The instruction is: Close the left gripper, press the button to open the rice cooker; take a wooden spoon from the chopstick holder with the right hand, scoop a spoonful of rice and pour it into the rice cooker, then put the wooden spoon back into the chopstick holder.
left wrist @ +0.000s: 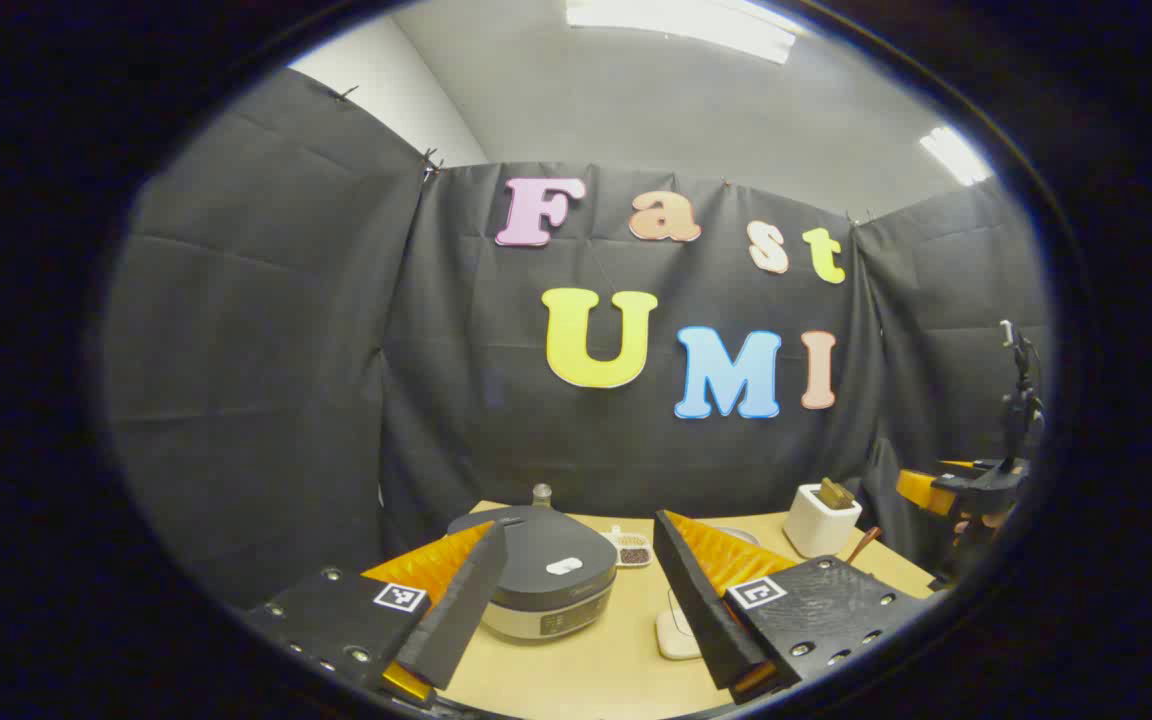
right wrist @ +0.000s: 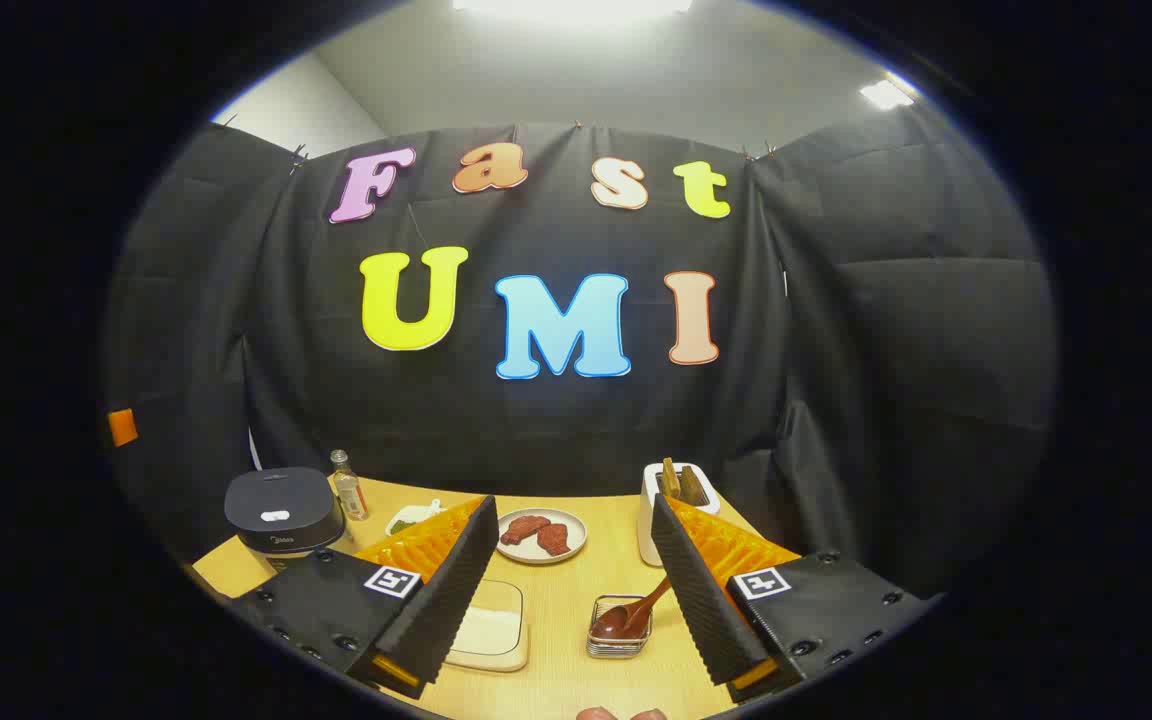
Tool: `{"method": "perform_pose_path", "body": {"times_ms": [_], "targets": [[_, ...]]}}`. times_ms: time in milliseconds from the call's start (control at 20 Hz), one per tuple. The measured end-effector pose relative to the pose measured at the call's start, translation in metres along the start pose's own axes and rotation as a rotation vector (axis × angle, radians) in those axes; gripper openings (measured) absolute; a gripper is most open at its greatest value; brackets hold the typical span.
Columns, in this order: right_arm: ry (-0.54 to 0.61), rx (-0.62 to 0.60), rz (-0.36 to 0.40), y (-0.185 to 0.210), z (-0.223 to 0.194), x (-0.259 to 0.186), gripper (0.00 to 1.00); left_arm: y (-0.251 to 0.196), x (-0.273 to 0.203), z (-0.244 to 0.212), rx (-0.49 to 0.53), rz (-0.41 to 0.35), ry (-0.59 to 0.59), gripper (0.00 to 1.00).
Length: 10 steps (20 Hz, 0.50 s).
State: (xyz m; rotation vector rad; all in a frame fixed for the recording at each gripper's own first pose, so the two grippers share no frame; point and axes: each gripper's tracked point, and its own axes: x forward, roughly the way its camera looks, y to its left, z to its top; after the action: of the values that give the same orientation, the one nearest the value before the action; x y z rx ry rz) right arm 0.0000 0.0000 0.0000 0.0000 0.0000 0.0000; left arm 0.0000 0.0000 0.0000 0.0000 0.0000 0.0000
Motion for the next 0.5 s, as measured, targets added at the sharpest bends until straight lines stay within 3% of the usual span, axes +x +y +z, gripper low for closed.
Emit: {"method": "perform_pose_path", "body": {"times_ms": [500], "targets": [[0.056, 0.003, 0.011, 0.001, -0.011, -0.001, 0.97, 0.001, -0.009, -0.016, 0.002, -0.019, 0.041, 0.94]]}}
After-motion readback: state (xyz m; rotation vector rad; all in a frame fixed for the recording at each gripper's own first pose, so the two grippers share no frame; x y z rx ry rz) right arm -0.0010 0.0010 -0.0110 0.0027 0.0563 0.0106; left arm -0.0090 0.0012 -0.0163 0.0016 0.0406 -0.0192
